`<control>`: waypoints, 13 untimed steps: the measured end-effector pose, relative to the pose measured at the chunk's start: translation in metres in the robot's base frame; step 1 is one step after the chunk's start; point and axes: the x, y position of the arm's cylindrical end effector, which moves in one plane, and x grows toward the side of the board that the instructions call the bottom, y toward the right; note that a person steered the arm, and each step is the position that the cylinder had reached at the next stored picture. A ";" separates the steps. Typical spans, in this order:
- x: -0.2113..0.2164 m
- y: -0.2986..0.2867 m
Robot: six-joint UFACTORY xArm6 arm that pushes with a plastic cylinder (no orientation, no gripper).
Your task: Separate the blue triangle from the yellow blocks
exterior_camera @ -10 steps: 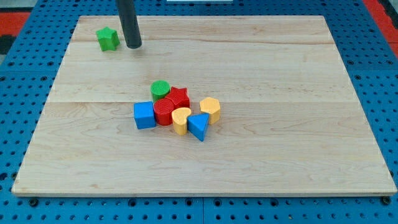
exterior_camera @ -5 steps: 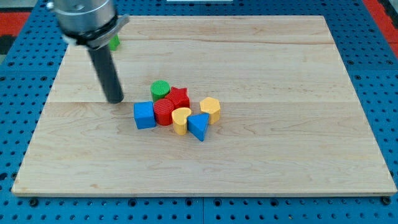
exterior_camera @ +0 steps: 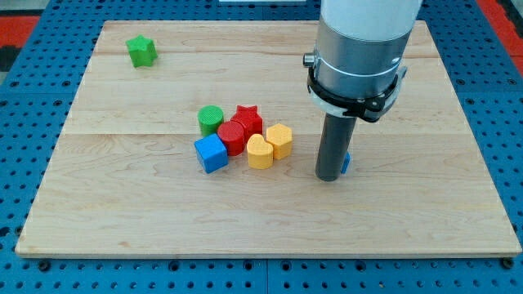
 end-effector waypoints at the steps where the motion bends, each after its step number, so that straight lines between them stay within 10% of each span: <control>1: -0.046 0.015; 3: -0.061 0.077; 6: -0.192 -0.031; 9: -0.260 -0.006; 13: -0.208 -0.108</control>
